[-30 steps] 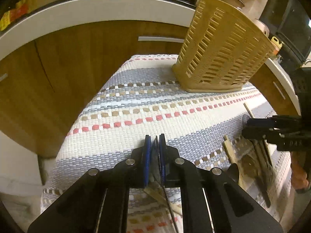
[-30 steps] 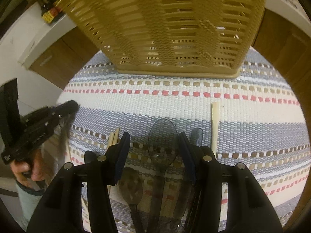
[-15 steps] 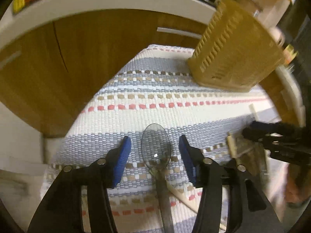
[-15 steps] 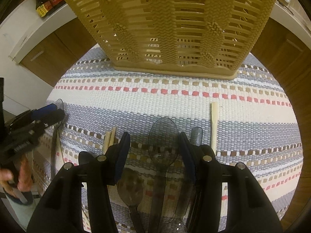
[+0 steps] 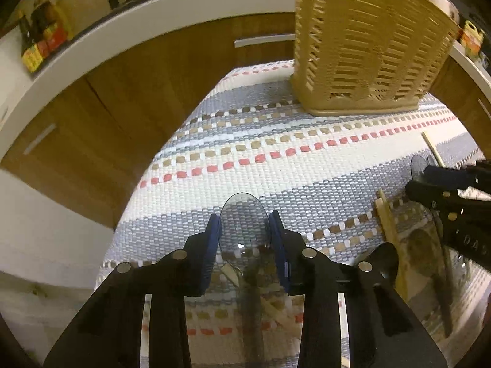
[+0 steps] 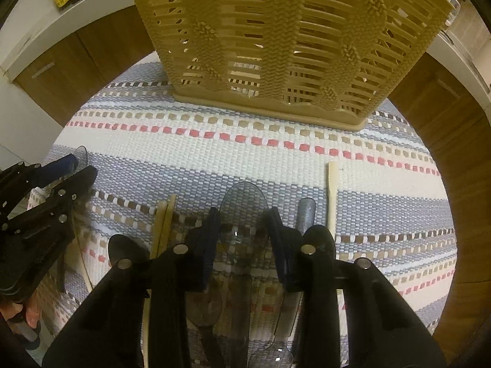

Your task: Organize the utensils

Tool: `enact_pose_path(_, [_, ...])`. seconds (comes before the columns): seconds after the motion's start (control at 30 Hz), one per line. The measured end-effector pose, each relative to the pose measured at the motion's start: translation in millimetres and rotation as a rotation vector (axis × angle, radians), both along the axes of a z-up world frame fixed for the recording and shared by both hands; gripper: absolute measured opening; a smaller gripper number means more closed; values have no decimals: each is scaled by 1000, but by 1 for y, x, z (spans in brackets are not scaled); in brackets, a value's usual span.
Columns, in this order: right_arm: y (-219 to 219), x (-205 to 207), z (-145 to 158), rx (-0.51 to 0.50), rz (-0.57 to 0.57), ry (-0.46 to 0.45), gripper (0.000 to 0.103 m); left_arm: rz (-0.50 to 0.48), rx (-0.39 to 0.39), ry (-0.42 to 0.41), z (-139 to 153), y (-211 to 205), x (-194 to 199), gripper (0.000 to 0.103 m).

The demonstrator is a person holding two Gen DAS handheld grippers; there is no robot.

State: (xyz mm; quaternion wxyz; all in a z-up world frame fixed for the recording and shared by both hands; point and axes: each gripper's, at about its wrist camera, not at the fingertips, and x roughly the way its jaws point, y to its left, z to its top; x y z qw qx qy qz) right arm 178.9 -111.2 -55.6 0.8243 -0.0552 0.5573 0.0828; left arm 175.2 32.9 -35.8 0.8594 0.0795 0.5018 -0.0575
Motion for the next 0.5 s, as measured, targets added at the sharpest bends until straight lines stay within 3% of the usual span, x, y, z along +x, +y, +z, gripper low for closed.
enact_pose_path(0.13, [-21,-4,6,96,11,-60,29,-21,-115,-57,8,11,-14,30])
enact_pose_path(0.2, [-29,-14,19,147,19,-116,29,-46,-194,-141,25,17,-26,30])
enact_pose_path(0.37, [-45,-40,71,237,40,-313,29,-62,-345,-351,89,27,-54,30])
enact_pose_path(0.5, [-61,-50,118,320,32,-476,29,-75,-403,-536,143,16,-55,31])
